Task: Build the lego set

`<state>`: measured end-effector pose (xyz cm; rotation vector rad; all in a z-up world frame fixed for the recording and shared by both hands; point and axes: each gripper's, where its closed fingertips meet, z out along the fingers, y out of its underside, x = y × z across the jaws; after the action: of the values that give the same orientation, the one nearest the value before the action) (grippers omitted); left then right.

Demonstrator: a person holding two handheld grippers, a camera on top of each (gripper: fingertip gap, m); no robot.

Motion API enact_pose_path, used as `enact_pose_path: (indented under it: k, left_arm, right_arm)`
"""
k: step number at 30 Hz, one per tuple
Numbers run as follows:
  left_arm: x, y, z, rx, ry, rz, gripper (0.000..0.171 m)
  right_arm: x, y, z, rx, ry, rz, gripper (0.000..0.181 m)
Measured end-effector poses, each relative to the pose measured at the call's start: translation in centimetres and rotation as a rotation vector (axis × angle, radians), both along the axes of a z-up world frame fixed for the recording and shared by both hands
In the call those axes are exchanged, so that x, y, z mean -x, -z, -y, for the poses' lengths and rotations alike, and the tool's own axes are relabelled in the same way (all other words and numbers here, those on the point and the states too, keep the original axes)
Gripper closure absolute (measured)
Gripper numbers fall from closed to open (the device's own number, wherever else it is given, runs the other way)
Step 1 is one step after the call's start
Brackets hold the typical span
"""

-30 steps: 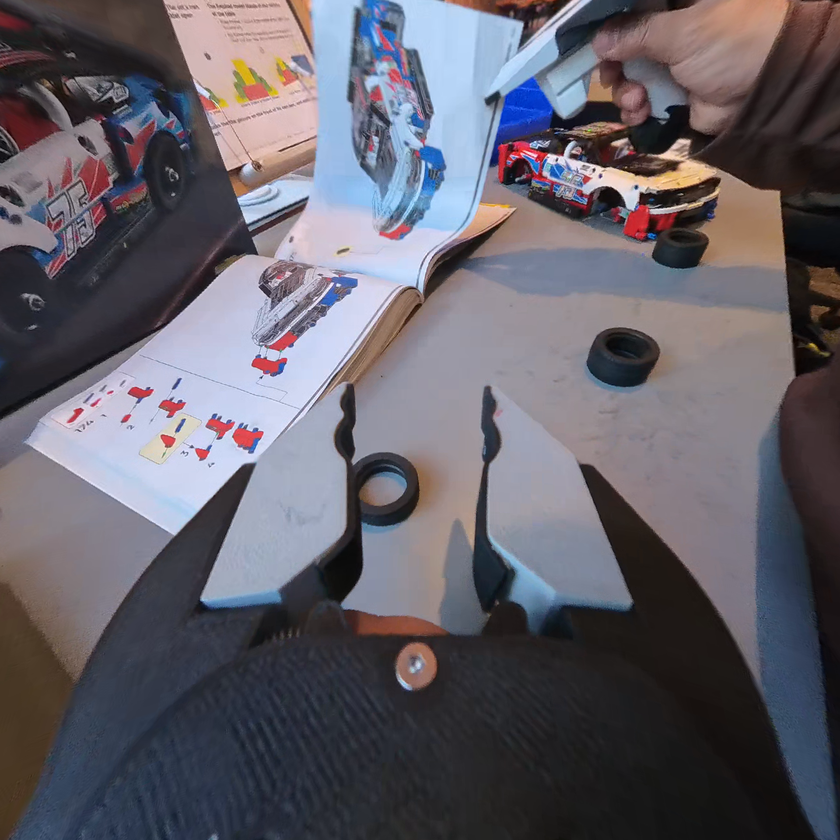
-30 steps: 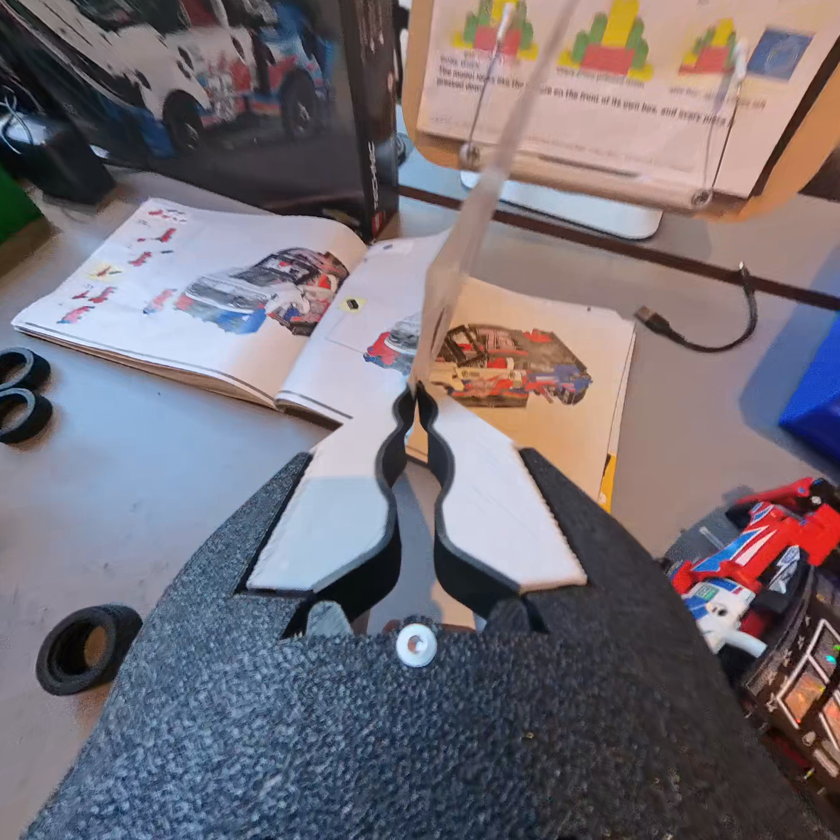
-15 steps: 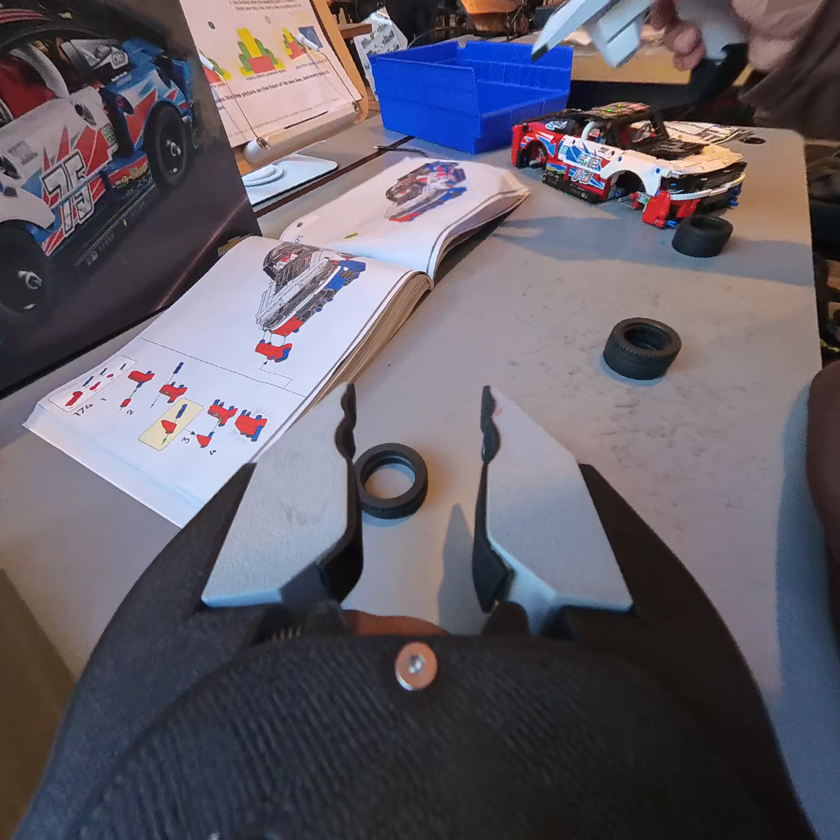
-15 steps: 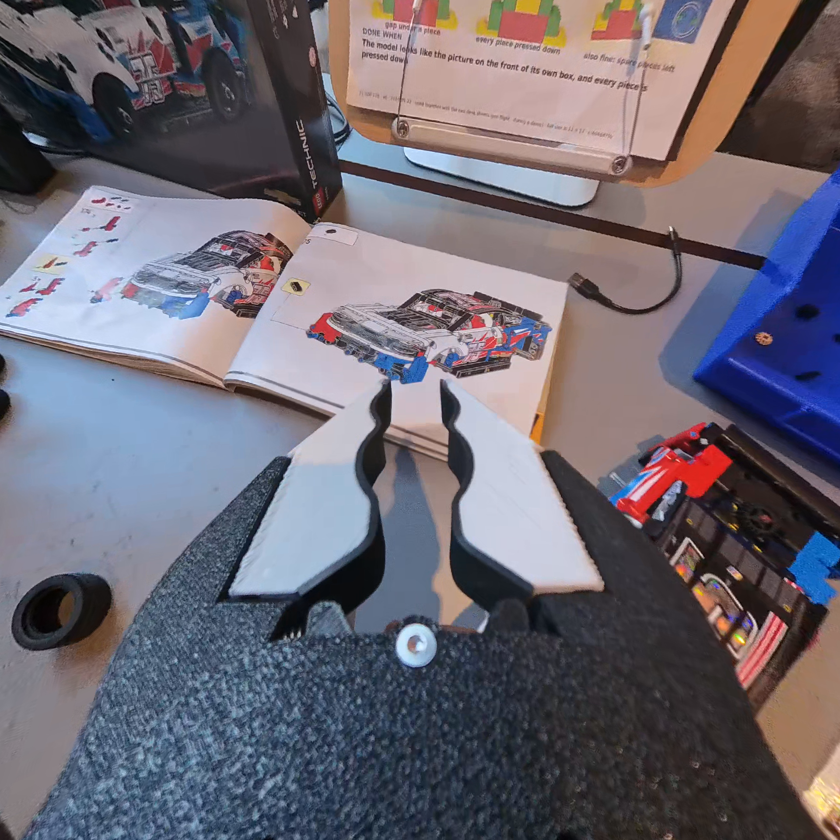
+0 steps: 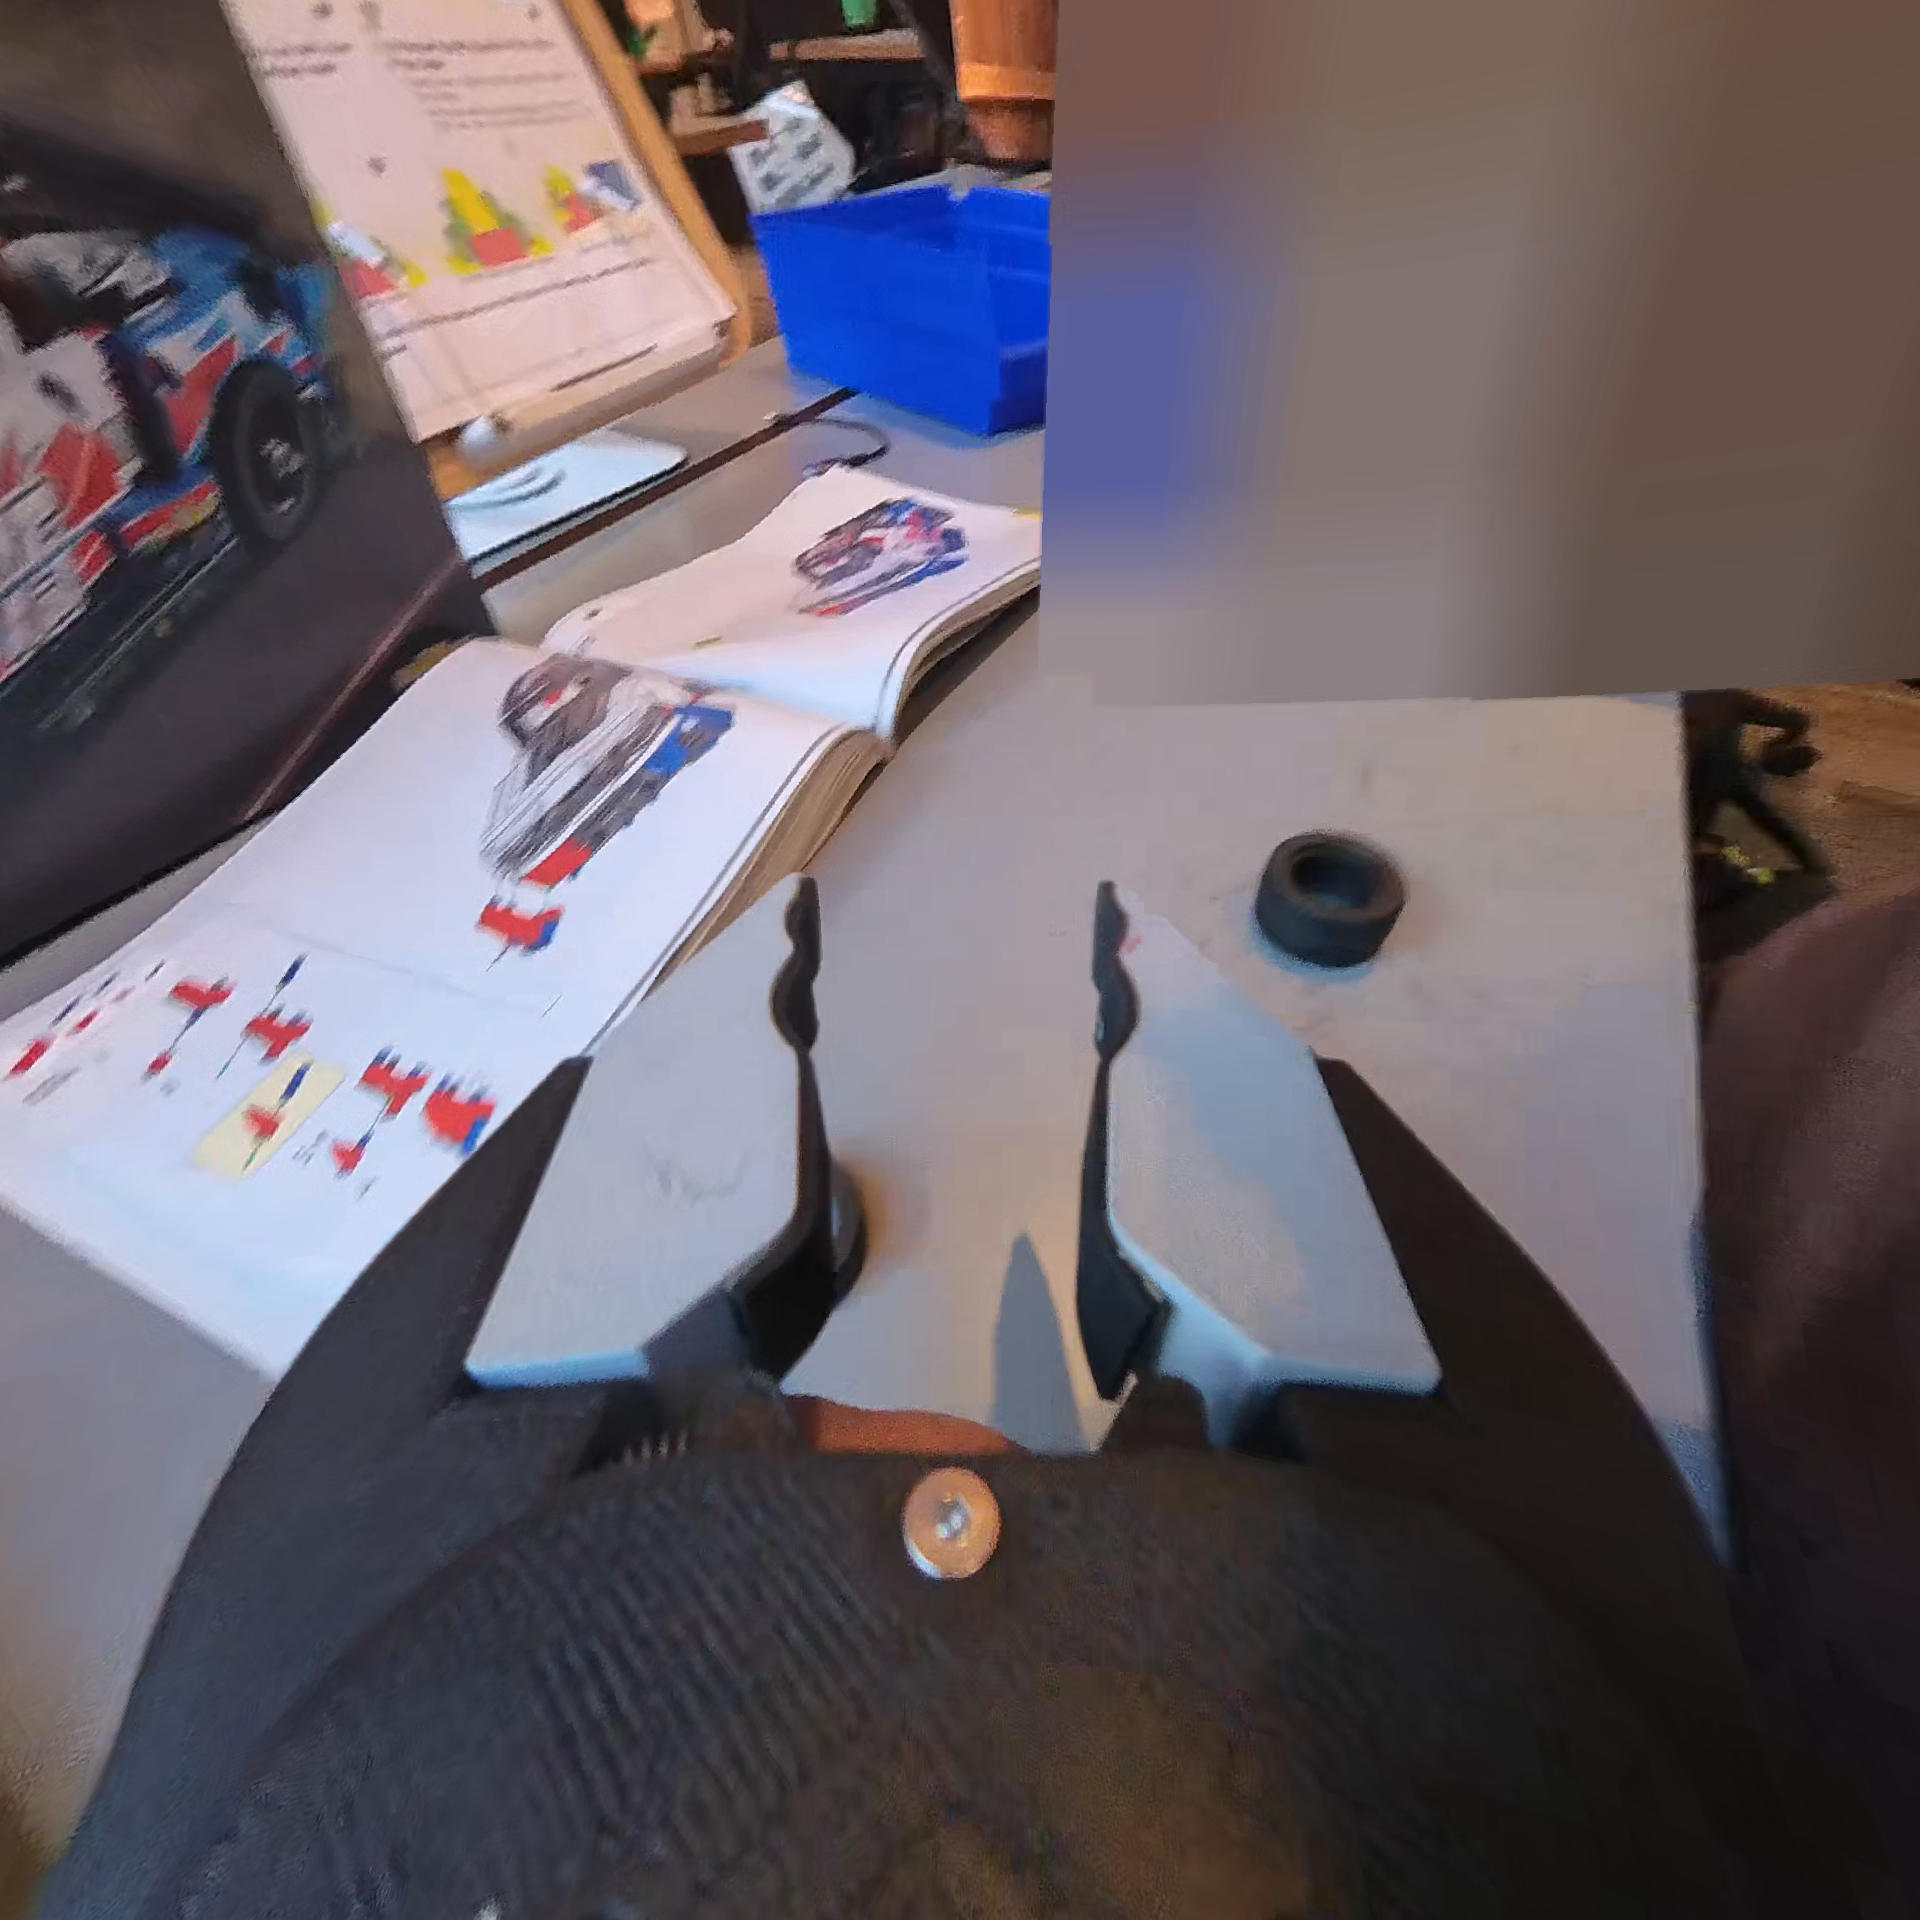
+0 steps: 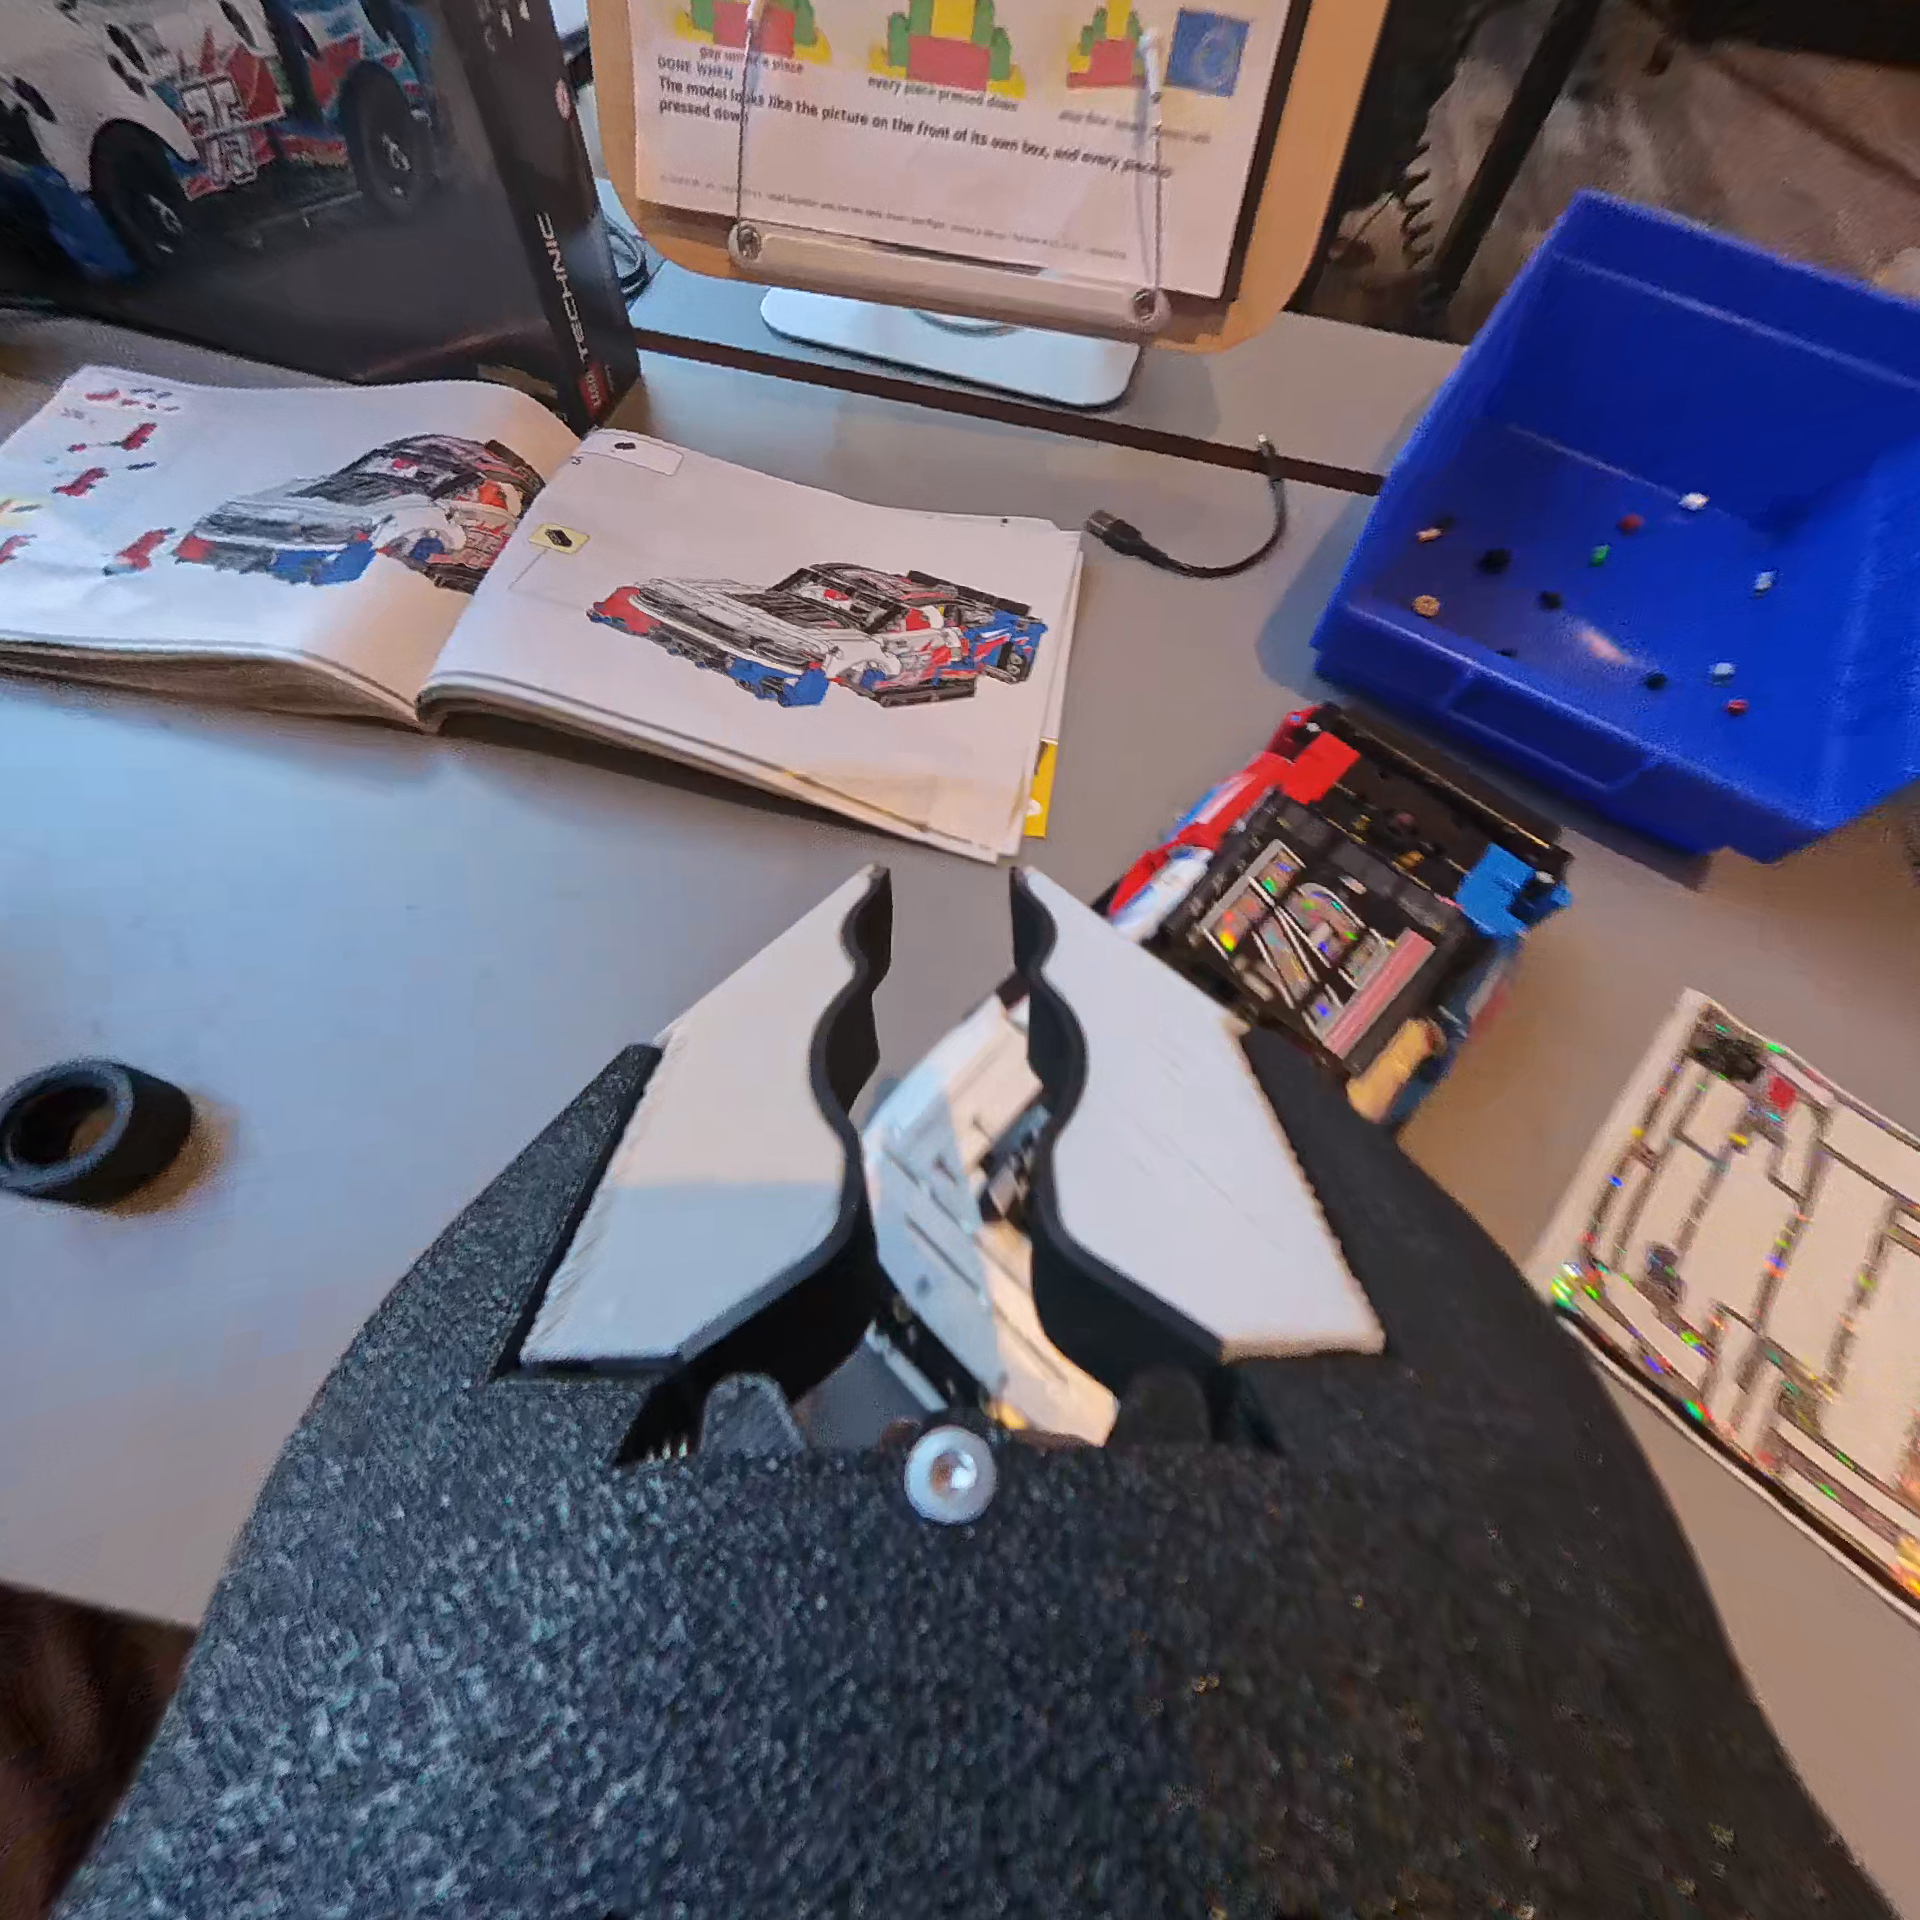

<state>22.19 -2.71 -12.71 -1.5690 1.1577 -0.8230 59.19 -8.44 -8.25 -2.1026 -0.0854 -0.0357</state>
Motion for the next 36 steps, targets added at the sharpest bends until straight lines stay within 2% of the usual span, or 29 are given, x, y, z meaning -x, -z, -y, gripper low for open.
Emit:
enact_pose_path:
  k: [4,11,15,19,24,26,31,34,36]
  left_arm:
    - [-5.7,-1.6,3.1,0.0,0.136,-0.037,0.121]
    - [-17.7,-1.8,8.3,-0.001,0.318,-0.131,0.122]
    - [-24.3,-0.1,9.7,0.007,0.434,-0.198,0.127]
    - [-29.1,2.7,9.3,0.019,0.51,-0.33,0.134]
    - [-32.4,6.3,8.7,0.005,0.614,-0.443,0.134]
    - [-33.0,7.1,8.7,0.015,0.651,-0.449,0.139]
    - [-34.4,6.9,8.5,0.092,0.715,-0.358,0.139]
    - [-34.4,7.3,9.5,0.188,0.813,-0.362,0.139]
    - [-34.4,7.9,9.8,0.2,0.841,-0.376,0.147]
  right_arm:
    - [-0.8,1.3,4.6,-0.009,-0.024,0.016,0.16]
    - [-2.5,6.2,9.8,0.063,-0.071,0.011,0.159]
    - [-3.6,7.1,10.9,0.048,-0.102,-0.009,0.157]
    - [-4.7,8.0,11.4,0.033,-0.113,-0.008,0.156]
    - [-5.2,8.9,12.3,0.023,-0.131,-0.023,0.156]
    - [-5.4,9.2,12.5,0.029,-0.138,-0.012,0.155]
    - [-5.6,10.0,12.8,0.049,-0.137,0.0,0.15]
    - [-6.0,11.2,12.7,0.092,-0.111,-0.008,0.143]
    - [-6.1,11.5,12.4,0.106,-0.111,0.0,0.141]
